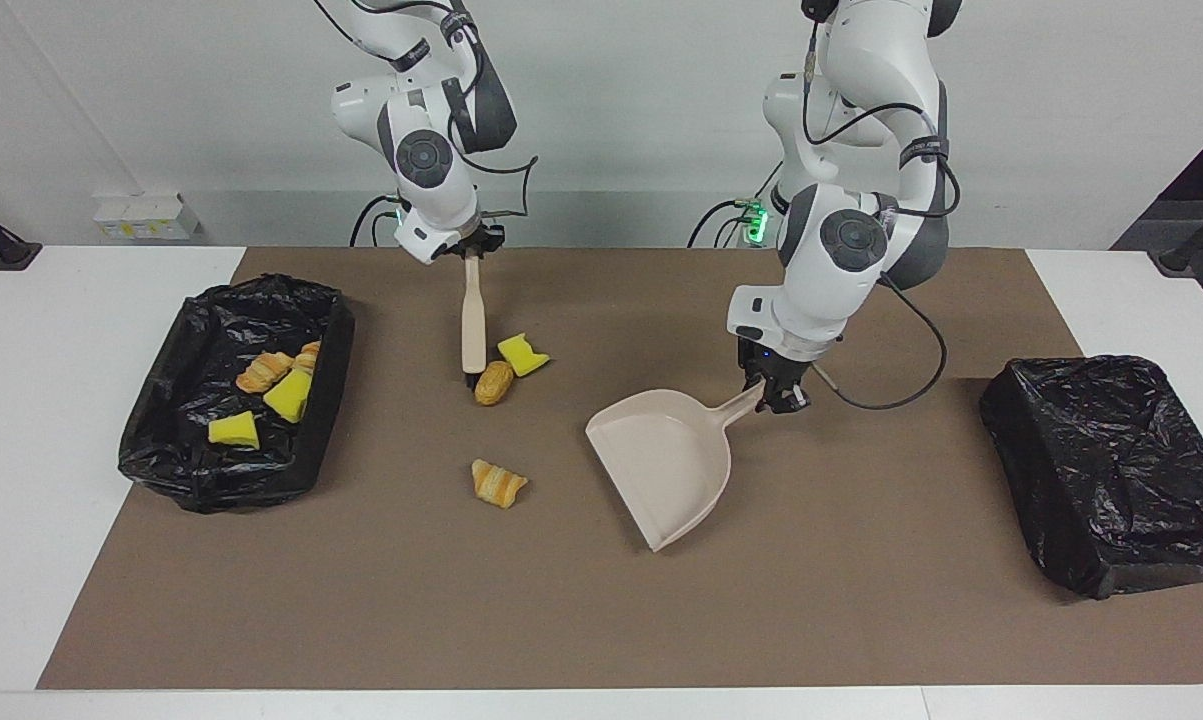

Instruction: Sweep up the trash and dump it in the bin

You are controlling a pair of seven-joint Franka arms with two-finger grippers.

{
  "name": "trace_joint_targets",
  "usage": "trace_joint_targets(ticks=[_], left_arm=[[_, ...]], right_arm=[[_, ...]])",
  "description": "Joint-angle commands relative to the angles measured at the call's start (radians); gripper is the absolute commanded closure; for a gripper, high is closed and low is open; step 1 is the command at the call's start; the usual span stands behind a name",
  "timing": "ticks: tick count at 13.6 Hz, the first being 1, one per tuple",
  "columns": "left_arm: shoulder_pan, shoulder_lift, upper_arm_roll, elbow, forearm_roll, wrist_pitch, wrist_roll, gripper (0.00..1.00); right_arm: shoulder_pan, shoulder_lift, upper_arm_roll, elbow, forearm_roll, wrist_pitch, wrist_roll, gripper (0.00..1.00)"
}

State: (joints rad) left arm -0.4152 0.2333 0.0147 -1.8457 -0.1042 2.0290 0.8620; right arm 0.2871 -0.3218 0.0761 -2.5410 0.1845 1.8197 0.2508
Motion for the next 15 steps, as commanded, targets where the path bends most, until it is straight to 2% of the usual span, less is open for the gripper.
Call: trace_joint_targets(ticks=[1,2,5,9,12,15], left_arm=[[-0.040,-0.092,0.001,-0.144,-0.002,0.019,0.162,1.00],[-0.045,-0.094,-0.002,-0.153,-0.002,0.017,0.207,1.00],[-0.106,-0.109,-0.001,-0.205,-0.002,0.026,0.215,1.00],[-0.129,-0.120,-0.002,-0.225,-0.002,0.042,0.204,1.00],[-0.139,-0.144,-0.002,-0.270,-0.002,0.075,0.201,1.00],[-0.132,-0.137,-0.002,-0.287,-0.002,0.123,0.201,1.00]], right_arm=[[0.018,0.020,0.004,-0.013,0.047,0.067,0.044,1.00],[0.018,0.030,0.004,-0.010,0.068,0.105,0.041,1.00],[0.024,0.145,0.004,0.042,0.171,0.209,0.033,1.00],[0.047,0.251,0.004,0.200,0.237,0.210,0.053,1.00],[0.075,0.267,0.004,0.237,0.253,0.194,0.062,1.00],[0.078,0.230,0.001,0.246,0.187,0.126,0.076,1.00]])
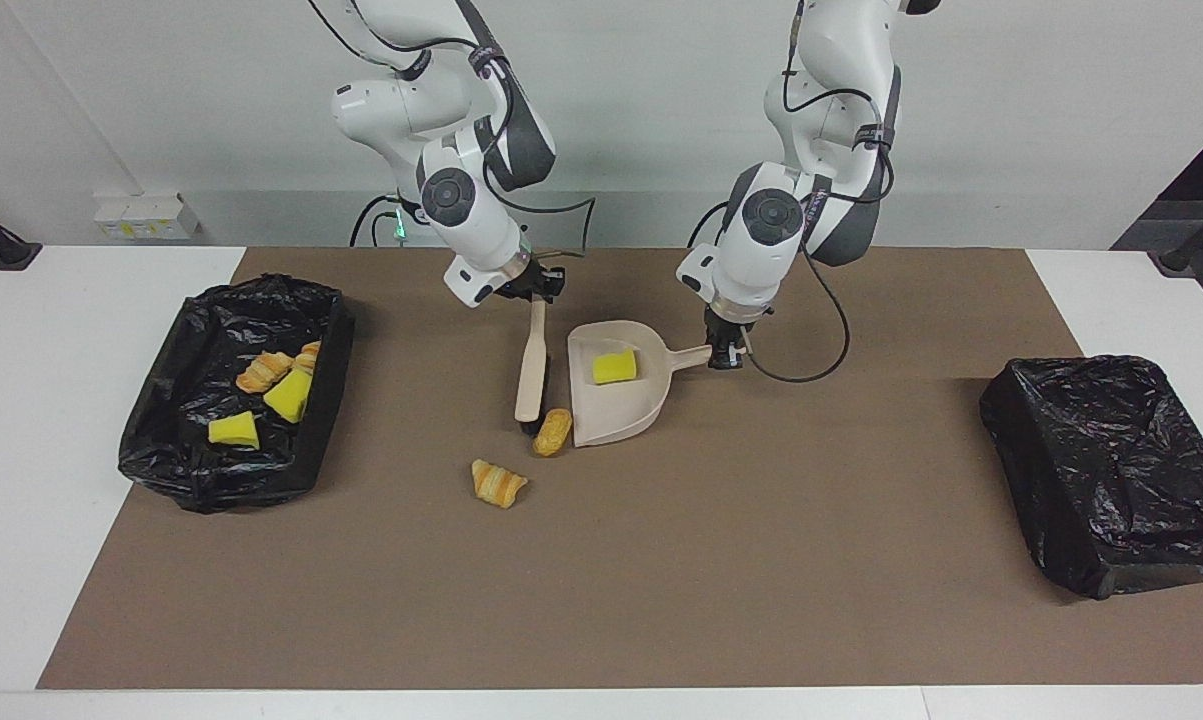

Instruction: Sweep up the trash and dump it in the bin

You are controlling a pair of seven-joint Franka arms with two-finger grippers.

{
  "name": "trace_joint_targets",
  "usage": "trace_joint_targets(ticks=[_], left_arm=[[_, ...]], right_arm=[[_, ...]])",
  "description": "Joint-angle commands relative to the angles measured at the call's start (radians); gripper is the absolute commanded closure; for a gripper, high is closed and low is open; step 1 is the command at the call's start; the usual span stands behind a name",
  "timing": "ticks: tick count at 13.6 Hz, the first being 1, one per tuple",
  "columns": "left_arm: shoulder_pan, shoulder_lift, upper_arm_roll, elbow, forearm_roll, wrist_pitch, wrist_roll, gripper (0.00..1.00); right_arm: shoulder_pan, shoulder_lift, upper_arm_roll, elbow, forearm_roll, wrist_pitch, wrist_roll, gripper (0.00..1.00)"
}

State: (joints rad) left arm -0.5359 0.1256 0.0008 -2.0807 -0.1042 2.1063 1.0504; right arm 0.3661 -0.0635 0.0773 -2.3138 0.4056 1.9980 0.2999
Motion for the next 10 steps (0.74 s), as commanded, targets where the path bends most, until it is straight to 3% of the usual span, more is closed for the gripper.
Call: trace_joint_targets(ticks=[1,4,7,10], left_arm=[[-0.010,-0.026,0.012,-0.052,-0.002,0.050,0.011,1.00],[-0.004,-0.023,0.013,-0.048,-0.002,0.050,-0.036,1.00],[-0.001,-0.021,0.016,-0.047,-0.002,0.050,-0.114,1.00],[0.001,-0.021,0.016,-0.047,-0.002,0.050,-0.127,1.00]], right_arm=[[-0.003,-0.029,-0.001,0.037,-0.077,-0.083,0.030,1.00],[0.001,-0.027,0.004,0.062,-0.319,-0.108,-0.008,1.00],[-0.024,-0.024,-0.008,0.111,-0.404,-0.134,-0.193,1.00],[-0.110,0.042,-0.001,0.183,-0.552,-0.055,-0.396,1.00]])
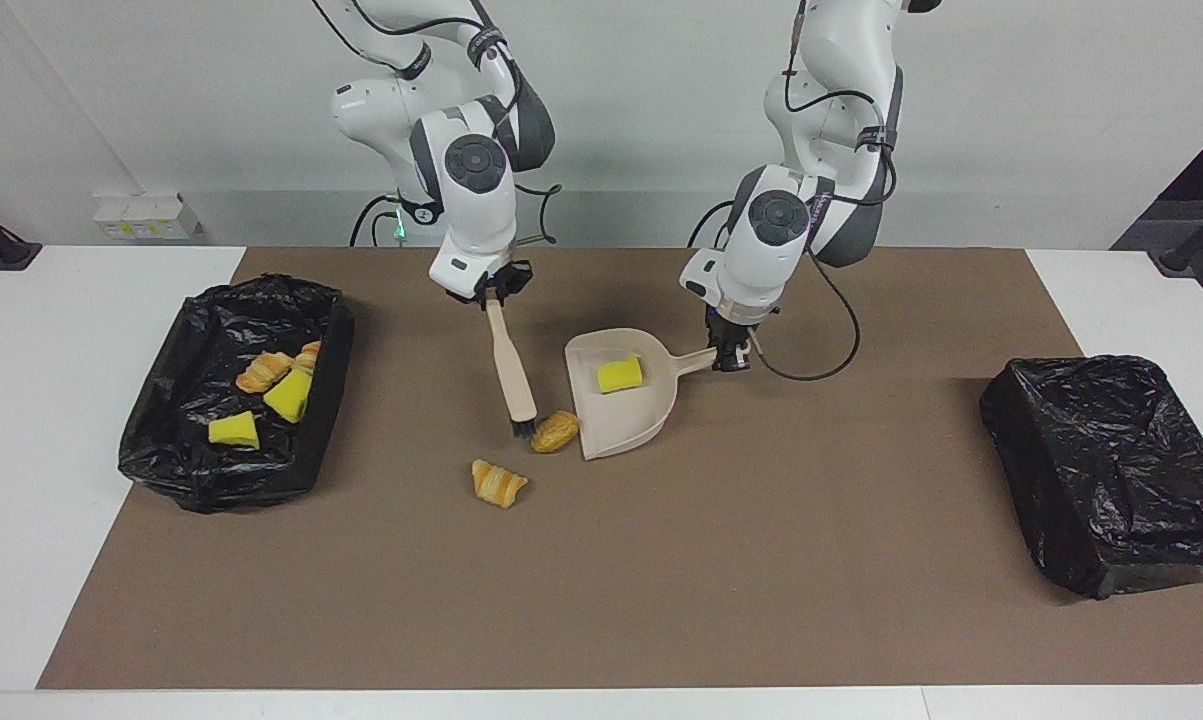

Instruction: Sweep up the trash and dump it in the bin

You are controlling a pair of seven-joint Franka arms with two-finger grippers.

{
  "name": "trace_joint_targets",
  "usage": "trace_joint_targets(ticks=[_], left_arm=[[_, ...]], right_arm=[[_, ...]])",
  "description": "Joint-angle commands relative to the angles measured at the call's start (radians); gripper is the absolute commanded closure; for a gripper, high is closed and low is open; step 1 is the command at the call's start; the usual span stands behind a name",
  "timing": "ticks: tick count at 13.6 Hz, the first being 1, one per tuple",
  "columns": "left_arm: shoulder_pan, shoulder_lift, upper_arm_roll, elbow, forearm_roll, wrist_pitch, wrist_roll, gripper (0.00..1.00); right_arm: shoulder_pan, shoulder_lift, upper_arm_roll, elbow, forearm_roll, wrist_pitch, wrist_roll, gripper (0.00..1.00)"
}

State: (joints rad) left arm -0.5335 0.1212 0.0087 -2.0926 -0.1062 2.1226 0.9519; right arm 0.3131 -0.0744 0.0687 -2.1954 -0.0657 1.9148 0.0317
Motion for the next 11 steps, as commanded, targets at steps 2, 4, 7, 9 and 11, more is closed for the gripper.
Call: trace_joint_targets(ticks=[2,4,7,9,11], left_arm=[[-0.003,-0.017,0.007,-0.033,0.000,0.034,-0.028,1.00],[-0.003,-0.017,0.007,-0.033,0.000,0.034,-0.033,1.00],[-0.005,-0.015,0.007,-0.032,0.000,0.043,-0.058,1.00],[-0.008,-0.014,0.007,-0.030,0.000,0.043,-0.070,1.00],[-0.013,-0.014,0.005,-0.030,0.000,0.045,-0.087,1.00]], right_arm=[[-0.133,0.131,0.006,0.167,-0.117,0.056,-0.290,1.00],[-0.175,0.235,0.006,0.300,-0.182,0.073,-0.409,1.00],[-0.175,0.407,0.008,0.474,-0.313,0.092,-0.479,1.00],[-0.169,0.424,0.009,0.474,-0.402,0.095,-0.480,1.00],[-0.170,0.410,0.009,0.421,-0.387,0.093,-0.460,1.00]])
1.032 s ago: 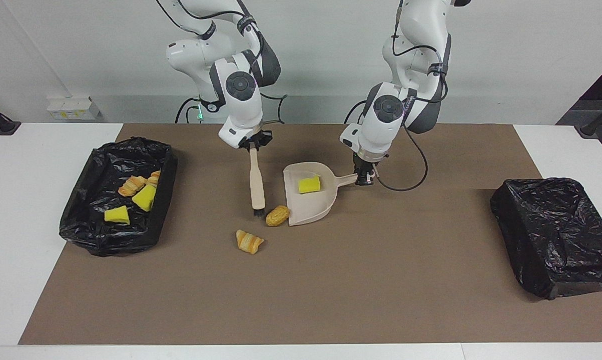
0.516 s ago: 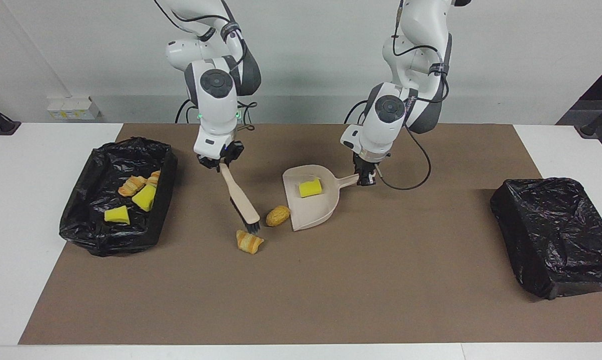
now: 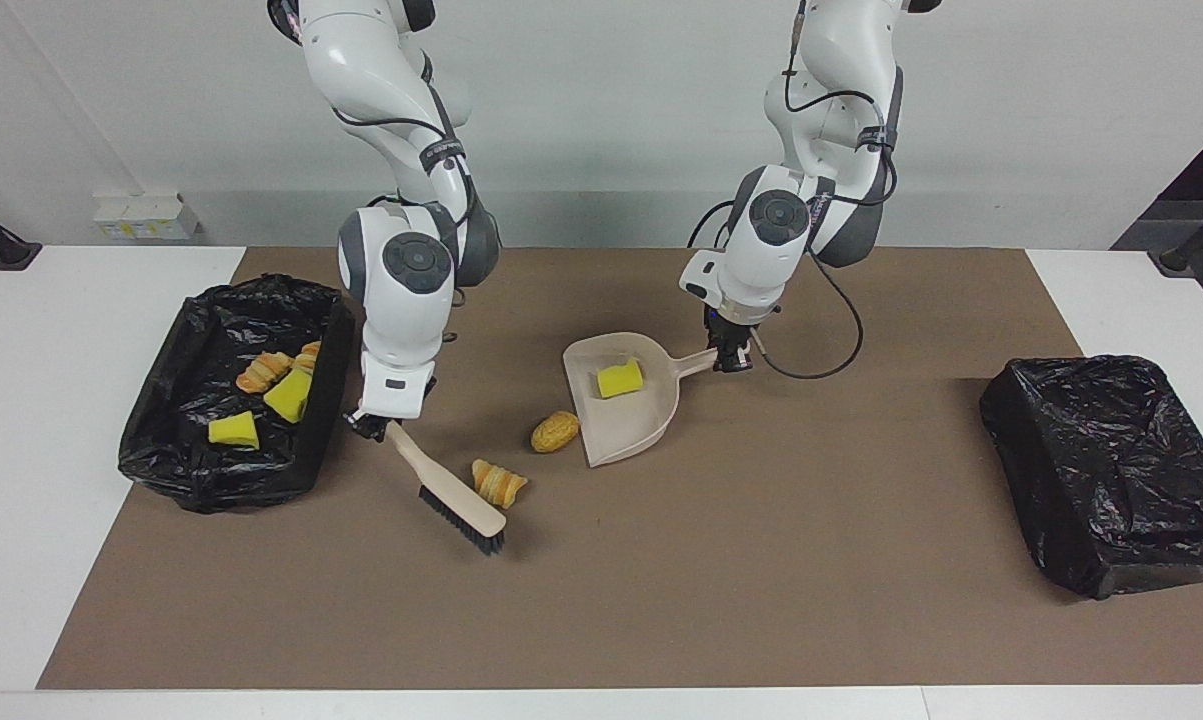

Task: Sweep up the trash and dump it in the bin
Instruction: 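Sweep the crusts and sponge into the dustpan with the right gripper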

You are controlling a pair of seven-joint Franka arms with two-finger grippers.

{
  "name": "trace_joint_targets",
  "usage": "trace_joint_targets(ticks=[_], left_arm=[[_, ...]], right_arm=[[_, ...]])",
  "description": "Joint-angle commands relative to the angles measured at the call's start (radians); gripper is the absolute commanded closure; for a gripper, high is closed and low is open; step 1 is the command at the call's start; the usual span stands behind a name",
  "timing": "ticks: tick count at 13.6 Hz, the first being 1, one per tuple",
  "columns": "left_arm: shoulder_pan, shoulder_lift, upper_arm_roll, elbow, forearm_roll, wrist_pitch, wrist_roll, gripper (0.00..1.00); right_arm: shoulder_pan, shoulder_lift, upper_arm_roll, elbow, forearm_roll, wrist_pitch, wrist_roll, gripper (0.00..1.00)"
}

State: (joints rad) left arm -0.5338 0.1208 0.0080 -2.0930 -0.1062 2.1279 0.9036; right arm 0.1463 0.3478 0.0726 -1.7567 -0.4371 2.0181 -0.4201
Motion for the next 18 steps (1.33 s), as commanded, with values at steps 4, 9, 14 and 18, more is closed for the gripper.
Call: trace_joint_targets(ticks=[4,9,14,18], left_arm=[[-0.020,-0.013,0.006,-0.028,0.000,0.053,-0.078,1.00],[-0.022,-0.013,0.004,-0.030,0.000,0.058,-0.095,1.00],[-0.022,-0.012,0.003,-0.035,0.000,0.079,-0.092,1.00],[-0.018,-0.012,0.003,-0.036,0.000,0.093,-0.059,1.00]], right_arm=[[0.016,-0.093,0.007,-0.162,0.130,-0.018,0.073,1.00],[0.108,-0.191,0.007,-0.306,0.313,-0.088,0.202,1.00],[0.182,-0.227,0.007,-0.354,0.436,-0.104,0.326,1.00],[0.180,-0.242,0.007,-0.382,0.460,-0.084,0.372,1.00]])
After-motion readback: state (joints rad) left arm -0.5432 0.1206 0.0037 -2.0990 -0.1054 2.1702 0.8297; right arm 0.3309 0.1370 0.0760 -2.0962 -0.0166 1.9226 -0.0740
